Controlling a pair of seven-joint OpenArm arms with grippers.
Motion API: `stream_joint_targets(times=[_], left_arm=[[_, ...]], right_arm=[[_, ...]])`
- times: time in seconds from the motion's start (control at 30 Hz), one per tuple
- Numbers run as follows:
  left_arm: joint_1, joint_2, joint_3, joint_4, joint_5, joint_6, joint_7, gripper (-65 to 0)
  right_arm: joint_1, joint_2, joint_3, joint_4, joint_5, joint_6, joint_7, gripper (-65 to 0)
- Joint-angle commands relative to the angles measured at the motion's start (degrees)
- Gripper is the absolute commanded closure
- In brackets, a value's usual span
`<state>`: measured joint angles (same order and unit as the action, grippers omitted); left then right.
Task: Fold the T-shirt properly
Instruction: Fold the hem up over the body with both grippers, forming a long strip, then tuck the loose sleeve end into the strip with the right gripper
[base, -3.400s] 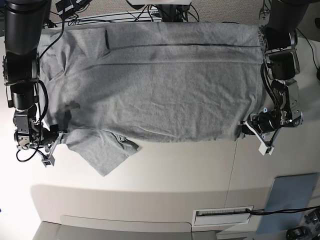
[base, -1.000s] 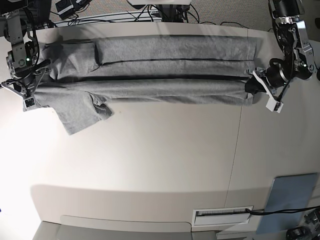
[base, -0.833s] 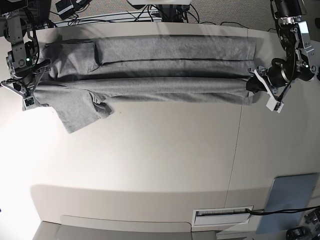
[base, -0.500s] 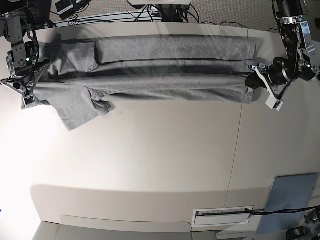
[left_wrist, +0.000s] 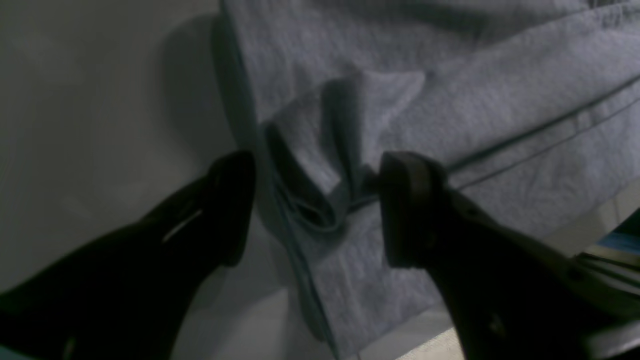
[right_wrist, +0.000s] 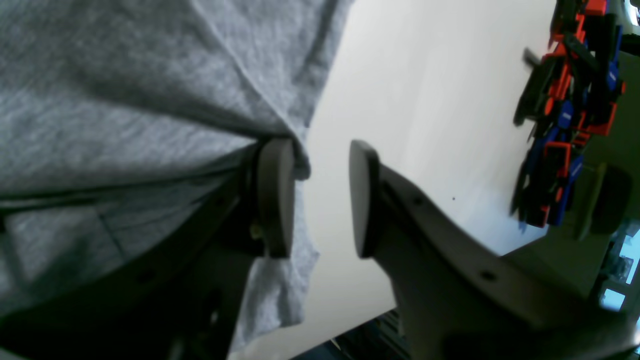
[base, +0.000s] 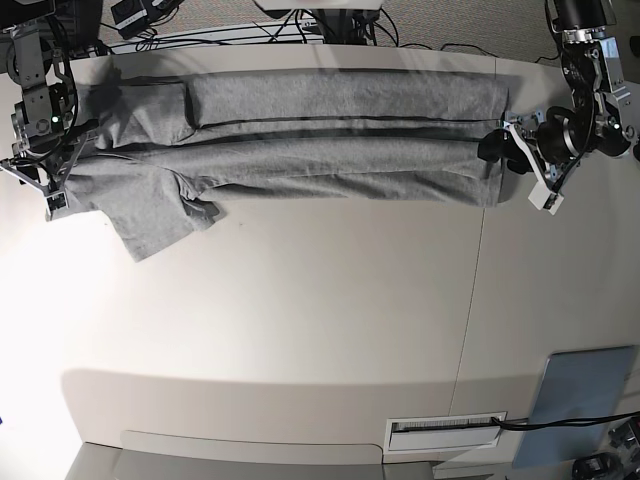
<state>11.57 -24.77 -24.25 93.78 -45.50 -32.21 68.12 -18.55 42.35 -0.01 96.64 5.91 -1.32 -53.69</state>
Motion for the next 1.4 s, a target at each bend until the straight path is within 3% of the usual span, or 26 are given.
stream_joint_targets(times=[0.0, 0.17, 0.27, 0.6, 0.83, 1.03, 1.3, 1.37], left_arm=[[-0.6, -1.1, -0.5, 1.0, -0.7, 0.0, -0.6, -39.7], [-1.3, -1.1, -0.5, 1.0, 1.7, 0.2, -0.7, -39.7], [-1.2, -1.1, -0.5, 1.0, 1.3, 0.2, -1.0, -39.7], [-1.2, -1.1, -0.5, 1.0, 0.3, 0.2, -2.9, -39.7], [-1.2, -1.1, -0.5, 1.0, 0.5, 0.2, -3.2, -39.7], [-1.2, -0.9, -0.5, 1.0, 0.9, 0.2, -3.2, -39.7], [-1.2, -0.9, -0.5, 1.0, 0.9, 0.2, -3.2, -39.7], [-1.2, -0.9, -0.5, 1.0, 0.9, 0.2, -3.2, -39.7]], right_arm=[[1.0, 1.5, 0.9, 0.6, -0.8, -0.7, 1.2, -19.4], [4.8, 1.4, 0.9, 0.6, -0.1, -0.7, 3.3, -19.4], [8.5, 1.1, 0.9, 0.4, 7.1, 0.0, 6.1, -19.4], [24.4, -7.5, 0.8, -14.2, 15.8, 16.9, 8.1, -19.4], [36.4, -13.4, 0.8, -27.2, 16.8, 24.0, 4.3, -19.4], [42.4, -16.6, 0.8, -36.0, 14.6, 25.6, 1.6, -19.4], [41.8, -17.1, 0.8, -38.3, 10.0, 26.3, 0.7, -19.3], [41.4, -17.1, 0.8, -38.3, 10.1, 26.8, -0.6, -16.8]])
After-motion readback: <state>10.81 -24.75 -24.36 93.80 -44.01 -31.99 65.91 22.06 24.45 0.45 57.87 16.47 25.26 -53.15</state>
